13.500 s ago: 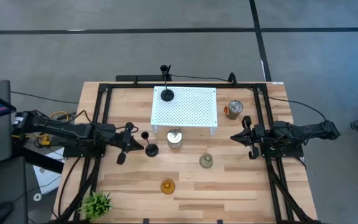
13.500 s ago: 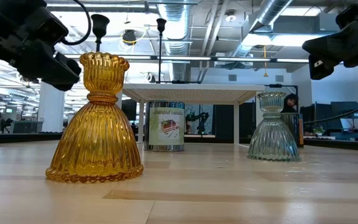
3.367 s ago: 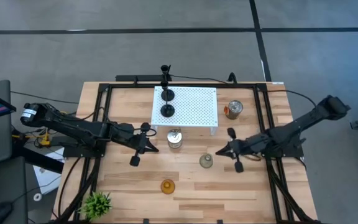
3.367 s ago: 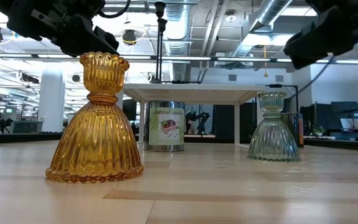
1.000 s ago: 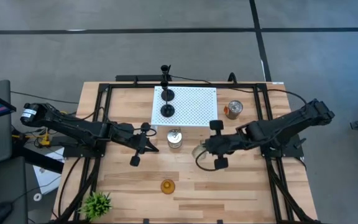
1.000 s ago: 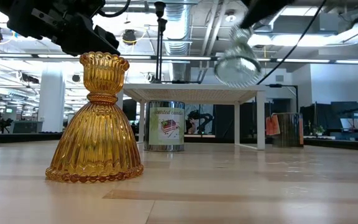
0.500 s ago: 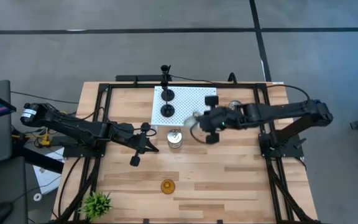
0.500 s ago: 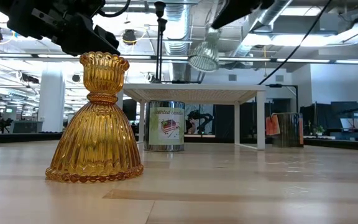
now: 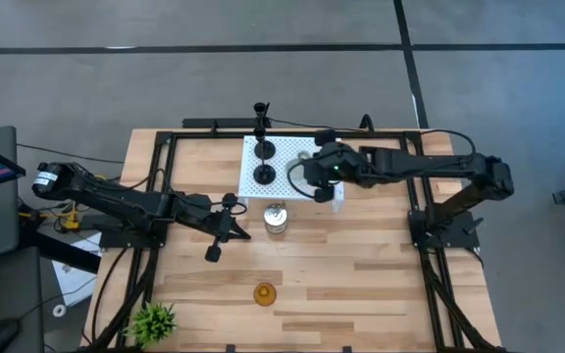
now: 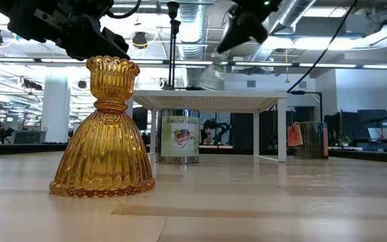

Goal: Pick & Place candle stick holders
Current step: Put the green glass on the shelf

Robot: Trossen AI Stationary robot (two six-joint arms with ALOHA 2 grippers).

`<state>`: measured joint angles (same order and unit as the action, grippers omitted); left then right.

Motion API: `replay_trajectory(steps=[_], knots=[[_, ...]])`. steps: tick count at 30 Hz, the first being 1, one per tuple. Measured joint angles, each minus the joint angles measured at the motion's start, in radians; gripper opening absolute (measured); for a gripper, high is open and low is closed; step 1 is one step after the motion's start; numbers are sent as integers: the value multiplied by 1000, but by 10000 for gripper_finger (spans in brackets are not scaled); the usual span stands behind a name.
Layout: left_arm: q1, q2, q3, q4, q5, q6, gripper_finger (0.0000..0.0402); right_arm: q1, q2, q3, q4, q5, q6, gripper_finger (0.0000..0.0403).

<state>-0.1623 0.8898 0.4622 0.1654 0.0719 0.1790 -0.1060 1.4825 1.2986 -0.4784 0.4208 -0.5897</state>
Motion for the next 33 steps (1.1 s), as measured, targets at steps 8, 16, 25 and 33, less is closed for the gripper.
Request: replay_trajectory(steps=[8,16,25,33], knots=[[5,0,0,0,0,0,10,-62,83,12,56,63,-43,0],[7,0,0,0,0,0,10,-81,189,105,37,106,-61,0],[7,0,0,0,0,0,10,-86,226,165,-19,119,-64,0],[7,0,0,0,0,0,10,-87,215,165,-68,118,-47,0]])
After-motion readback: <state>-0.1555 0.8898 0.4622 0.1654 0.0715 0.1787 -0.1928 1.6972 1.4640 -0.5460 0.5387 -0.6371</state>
